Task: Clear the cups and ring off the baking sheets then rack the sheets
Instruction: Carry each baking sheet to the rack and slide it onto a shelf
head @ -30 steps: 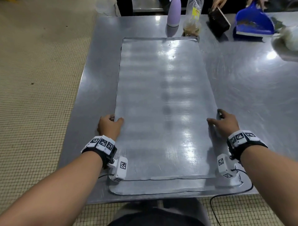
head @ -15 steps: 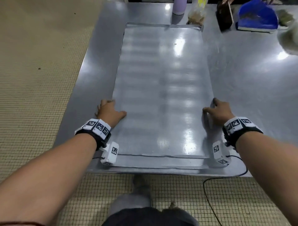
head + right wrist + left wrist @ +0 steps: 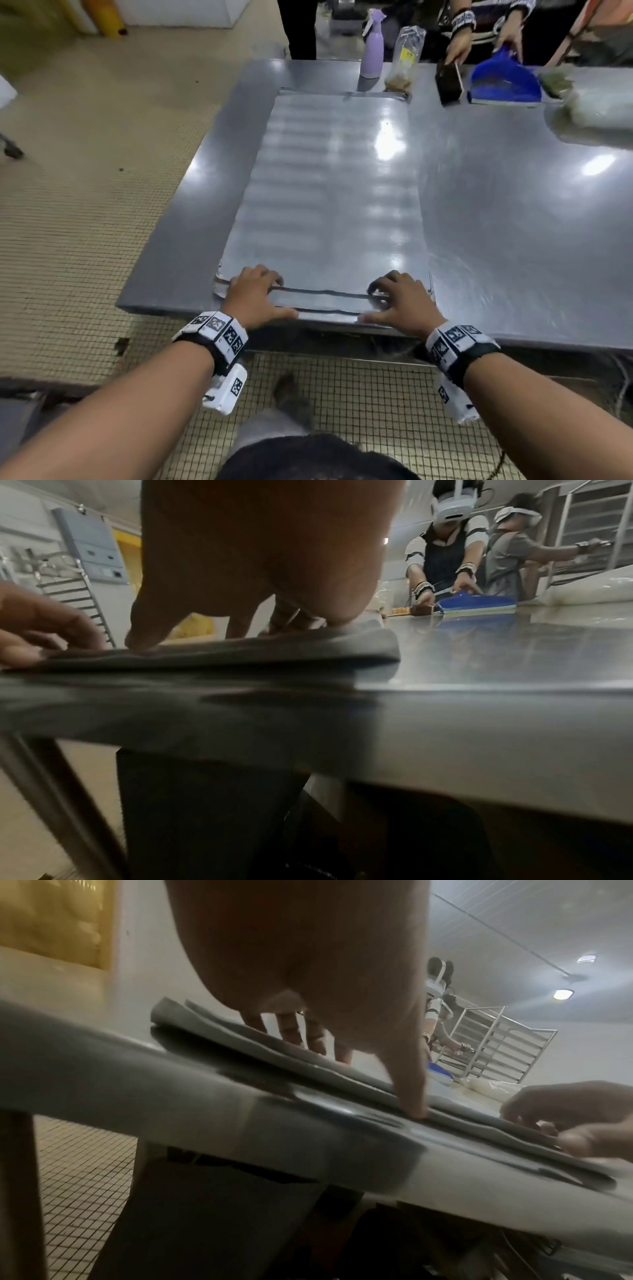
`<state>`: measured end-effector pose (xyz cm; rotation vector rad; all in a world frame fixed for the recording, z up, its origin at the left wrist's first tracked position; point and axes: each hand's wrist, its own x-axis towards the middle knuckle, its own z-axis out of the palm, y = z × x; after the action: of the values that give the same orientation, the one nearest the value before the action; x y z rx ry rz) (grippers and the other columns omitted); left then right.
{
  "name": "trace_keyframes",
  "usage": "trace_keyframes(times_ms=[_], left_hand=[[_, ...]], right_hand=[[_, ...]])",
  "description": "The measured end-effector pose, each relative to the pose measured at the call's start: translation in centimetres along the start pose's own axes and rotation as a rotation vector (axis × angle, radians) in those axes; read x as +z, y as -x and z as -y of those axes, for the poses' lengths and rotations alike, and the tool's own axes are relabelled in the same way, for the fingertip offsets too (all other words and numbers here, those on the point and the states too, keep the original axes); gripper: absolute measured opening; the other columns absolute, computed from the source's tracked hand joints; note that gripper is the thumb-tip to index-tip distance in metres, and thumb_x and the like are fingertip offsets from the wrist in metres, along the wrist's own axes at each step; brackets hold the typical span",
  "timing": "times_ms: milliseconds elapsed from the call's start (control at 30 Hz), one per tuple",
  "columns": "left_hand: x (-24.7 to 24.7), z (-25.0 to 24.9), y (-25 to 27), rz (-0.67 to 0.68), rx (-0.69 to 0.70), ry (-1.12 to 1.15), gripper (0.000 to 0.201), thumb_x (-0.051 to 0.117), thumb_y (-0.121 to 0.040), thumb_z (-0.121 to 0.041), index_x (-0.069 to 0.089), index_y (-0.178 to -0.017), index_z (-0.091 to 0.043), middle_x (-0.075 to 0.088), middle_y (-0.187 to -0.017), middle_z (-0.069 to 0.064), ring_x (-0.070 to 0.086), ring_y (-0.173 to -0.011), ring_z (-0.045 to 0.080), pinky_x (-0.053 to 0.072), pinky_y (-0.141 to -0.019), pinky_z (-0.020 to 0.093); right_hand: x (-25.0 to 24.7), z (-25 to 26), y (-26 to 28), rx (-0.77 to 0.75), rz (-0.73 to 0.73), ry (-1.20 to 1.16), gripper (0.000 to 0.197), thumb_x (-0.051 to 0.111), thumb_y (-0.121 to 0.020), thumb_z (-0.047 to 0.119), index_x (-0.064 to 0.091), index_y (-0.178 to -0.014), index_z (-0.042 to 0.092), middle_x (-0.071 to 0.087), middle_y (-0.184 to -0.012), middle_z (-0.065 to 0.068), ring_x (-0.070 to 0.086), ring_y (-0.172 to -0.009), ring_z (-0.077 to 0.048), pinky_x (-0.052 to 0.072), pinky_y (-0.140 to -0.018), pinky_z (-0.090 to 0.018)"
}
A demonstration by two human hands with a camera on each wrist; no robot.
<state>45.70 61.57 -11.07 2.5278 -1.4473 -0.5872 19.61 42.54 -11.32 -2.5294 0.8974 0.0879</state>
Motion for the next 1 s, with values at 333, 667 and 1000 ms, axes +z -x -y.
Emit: trace_keyframes(times_ms=[333,667,1000], left_hand=[[3.0,-0.9,3.9,-0.172,0.013,0.205,0.019,0.079,-0.08,-0.043,0.07,-0.089,-0.03,0.058,-0.092,-0.015,0.054,-0.094,0.013,0.047,-0.091,0.041],[1.2,0.6,5.9,-0.186,-0.182,0.325,0.054,0.081,-0.071,-0.057,0.068,-0.114,-0.027,0.068,-0.095,-0.003,0.064,-0.086,0.015,0.053,-0.079,0.031],[2.4,4.5,5.5,-0.273,-0.535,0.433,0.064,0.077,-0.073,-0.062,0.058,-0.119,-0.021,0.035,-0.128,0.008,0.044,-0.119,0.038,0.047,-0.099,0.049]], right_hand=[[2.2,-0.4,3.6,0.05,-0.126,-0.081,0.02,0.074,-0.079,0.054,0.066,-0.086,0.038,0.059,-0.086,0.013,0.053,-0.086,-0.011,0.039,-0.077,-0.034],[1.7,-1.3,6.4,0.177,-0.173,-0.238,0.05,0.059,-0.081,0.072,0.063,-0.111,0.033,0.065,-0.096,0.01,0.061,-0.088,-0.009,0.054,-0.079,-0.035],[1.9,-4.3,5.7,0.564,-0.207,-0.229,0.078,0.073,-0.08,0.056,0.046,-0.139,0.012,0.04,-0.142,-0.017,0.045,-0.128,-0.036,0.043,-0.107,-0.051]])
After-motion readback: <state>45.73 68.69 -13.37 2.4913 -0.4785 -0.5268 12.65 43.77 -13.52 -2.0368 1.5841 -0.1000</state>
